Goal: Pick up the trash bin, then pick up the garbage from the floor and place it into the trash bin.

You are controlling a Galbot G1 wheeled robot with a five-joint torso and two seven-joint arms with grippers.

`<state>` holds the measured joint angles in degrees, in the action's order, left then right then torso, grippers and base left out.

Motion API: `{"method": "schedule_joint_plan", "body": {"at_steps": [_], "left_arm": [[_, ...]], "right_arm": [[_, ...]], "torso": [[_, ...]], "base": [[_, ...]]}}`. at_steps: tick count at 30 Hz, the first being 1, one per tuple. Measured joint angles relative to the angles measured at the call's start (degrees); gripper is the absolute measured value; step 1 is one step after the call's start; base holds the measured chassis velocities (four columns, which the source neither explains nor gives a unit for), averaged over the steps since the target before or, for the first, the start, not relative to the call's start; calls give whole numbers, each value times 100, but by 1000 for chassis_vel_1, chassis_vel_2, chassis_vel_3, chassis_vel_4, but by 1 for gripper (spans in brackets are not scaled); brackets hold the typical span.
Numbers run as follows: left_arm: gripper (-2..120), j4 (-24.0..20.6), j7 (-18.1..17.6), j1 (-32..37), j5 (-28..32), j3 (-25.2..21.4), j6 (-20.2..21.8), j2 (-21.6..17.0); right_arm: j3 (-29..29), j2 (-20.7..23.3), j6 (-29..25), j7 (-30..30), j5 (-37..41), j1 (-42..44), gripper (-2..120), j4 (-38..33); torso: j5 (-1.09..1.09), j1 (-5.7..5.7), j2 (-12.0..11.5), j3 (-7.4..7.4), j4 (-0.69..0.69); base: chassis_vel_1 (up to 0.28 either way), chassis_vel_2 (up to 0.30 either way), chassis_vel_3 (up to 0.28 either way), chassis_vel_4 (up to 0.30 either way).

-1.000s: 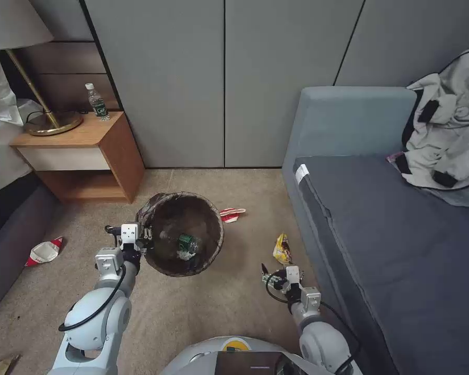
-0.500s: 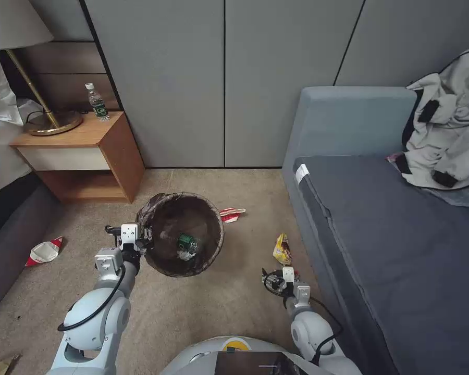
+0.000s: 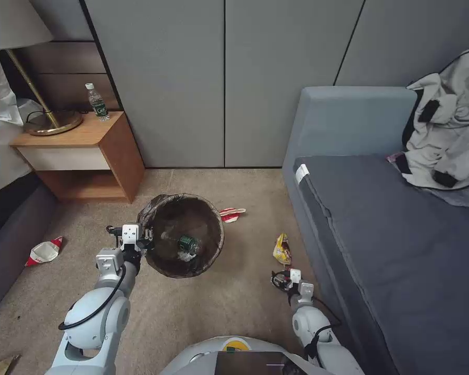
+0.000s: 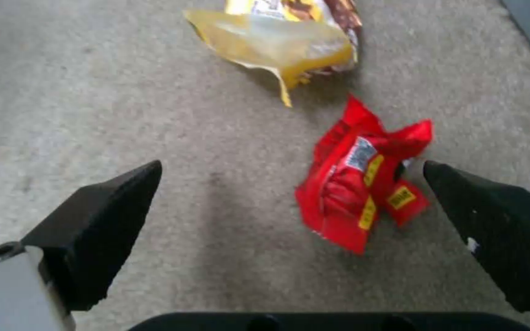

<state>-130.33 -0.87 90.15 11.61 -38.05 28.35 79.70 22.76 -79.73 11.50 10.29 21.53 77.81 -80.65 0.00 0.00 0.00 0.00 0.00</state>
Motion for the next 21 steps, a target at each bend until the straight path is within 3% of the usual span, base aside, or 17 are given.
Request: {"method": "schedule_joint_plan", "body": {"at_steps": [21], "left_arm": [[3,31,22,-2,-62,44,-7,16]], "right_arm": [[10,-14,-112,29,83,-527,100,824]], "torso": [[1,0,0,0,0]], "base": [[0,0,0,0]]}}
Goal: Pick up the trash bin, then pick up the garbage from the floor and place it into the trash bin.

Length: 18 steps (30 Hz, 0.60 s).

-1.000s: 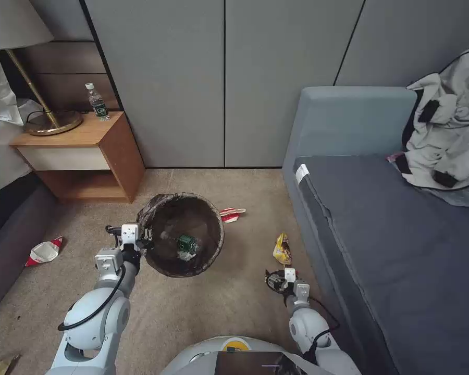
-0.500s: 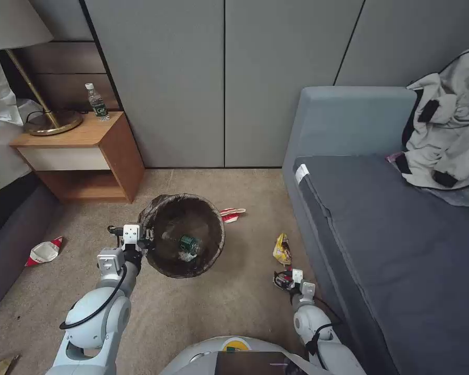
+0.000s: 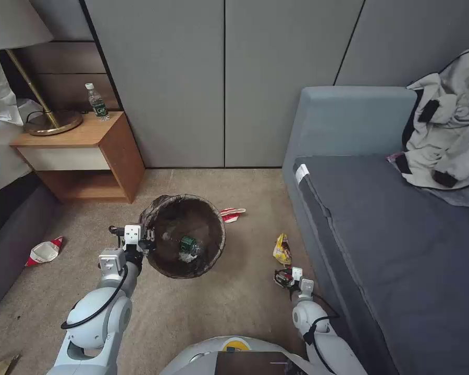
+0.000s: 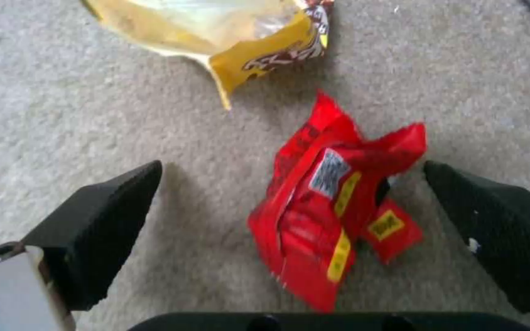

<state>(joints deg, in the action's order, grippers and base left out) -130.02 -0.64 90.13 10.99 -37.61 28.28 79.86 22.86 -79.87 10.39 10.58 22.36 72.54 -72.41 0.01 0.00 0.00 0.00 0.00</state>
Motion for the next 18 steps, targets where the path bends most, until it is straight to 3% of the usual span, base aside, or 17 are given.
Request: {"method": "schedule_joint_plan", "body": {"at_steps": [10,18], "left_arm": [[3,18,1,-15,-37,22,-2,8],[3,46,1,-41,-48,23,3,21]], "right_arm": [[-4,9,-59,-20,49,-138,100,277],[-53,18,-89,-16,66,-134,84,356]], "torso": [[3,0,1,1,0],[6,1,1,1,-2]], "base": [[0,0,0,0],[0,0,0,0]]}}
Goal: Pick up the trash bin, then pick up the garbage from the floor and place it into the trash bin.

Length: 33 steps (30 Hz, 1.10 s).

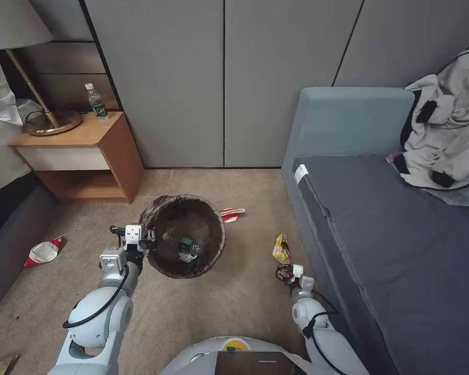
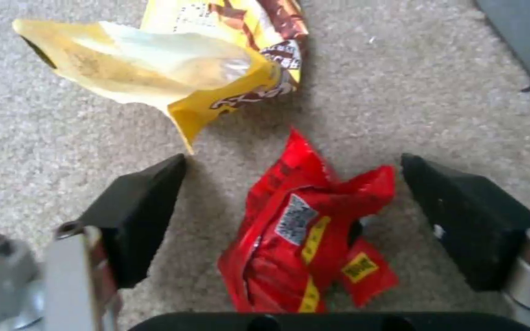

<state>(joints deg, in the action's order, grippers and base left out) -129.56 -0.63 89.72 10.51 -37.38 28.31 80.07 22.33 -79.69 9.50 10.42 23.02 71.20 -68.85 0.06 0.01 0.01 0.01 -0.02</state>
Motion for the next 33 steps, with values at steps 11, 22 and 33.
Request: {"method": "schedule_joint_plan", "body": {"at_steps": [11,22,33], "left_arm": [[3,46,-1,-23,-9,-4,1,9],[3,56,-2,-39,-21,3,-11,31],[3,27,-1,-32,-16,-2,-53,18]], "right_arm": [[-20,17,-25,3,8,167,61,-122],[7,30,-54,22,-99,714,28,-810],[3,39,-130,236,-419,1034,0,-1470]], "torso": [[-6,0,-1,-1,4],[-14,-1,-2,-2,4],[-8,-1,-2,-2,3]], "base": [[0,0,0,0],[0,0,0,0],[0,0,0,0]]}}
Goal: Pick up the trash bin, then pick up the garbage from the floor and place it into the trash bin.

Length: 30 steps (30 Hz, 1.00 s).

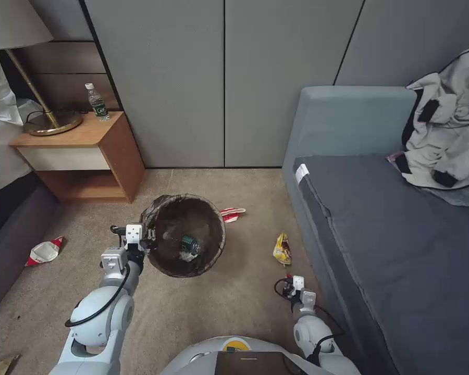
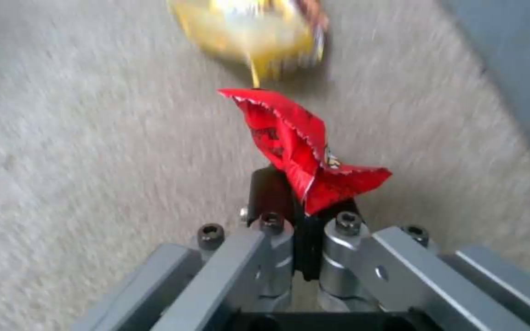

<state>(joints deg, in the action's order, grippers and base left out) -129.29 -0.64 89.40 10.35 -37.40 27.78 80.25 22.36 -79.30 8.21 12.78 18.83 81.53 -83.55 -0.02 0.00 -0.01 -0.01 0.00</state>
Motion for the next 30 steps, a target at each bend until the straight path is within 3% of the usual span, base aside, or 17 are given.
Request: {"method": "schedule_joint_plan", "body": {"at_steps": [2,11,18,20,24,30], "left_arm": [[3,-2,0,1,5,-5,-1,-3],[3,7,1,-15,31,11,9,-5],[3,82,-6,-20,119,77,90,-18],[3,91,-7,-20,131,89,107,-18],[3,112,-14,-29,125,126,166,-13],[3,112,-15,-29,104,166,189,-19]], "right_arm": [[17,7,-4,8,-41,38,0,-115],[449,5,158,-354,-712,550,0,-2025],[559,-25,777,-850,-671,696,0,-3752],[543,-24,898,-917,-642,672,0,-3950],[80,167,1561,-1067,-201,313,0,-4810],[-357,276,1980,-1535,181,-68,0,-5155]], "torso": [[0,0,0,0,0],[3,0,0,1,0],[3,0,1,1,0],[3,0,0,1,-1],[2,0,0,1,1],[3,0,1,1,1]], "base": [[0,0,0,0],[0,0,0,0],[0,0,0,0],[0,0,0,0],[0,0,0,0],[0,0,0,0]]}}
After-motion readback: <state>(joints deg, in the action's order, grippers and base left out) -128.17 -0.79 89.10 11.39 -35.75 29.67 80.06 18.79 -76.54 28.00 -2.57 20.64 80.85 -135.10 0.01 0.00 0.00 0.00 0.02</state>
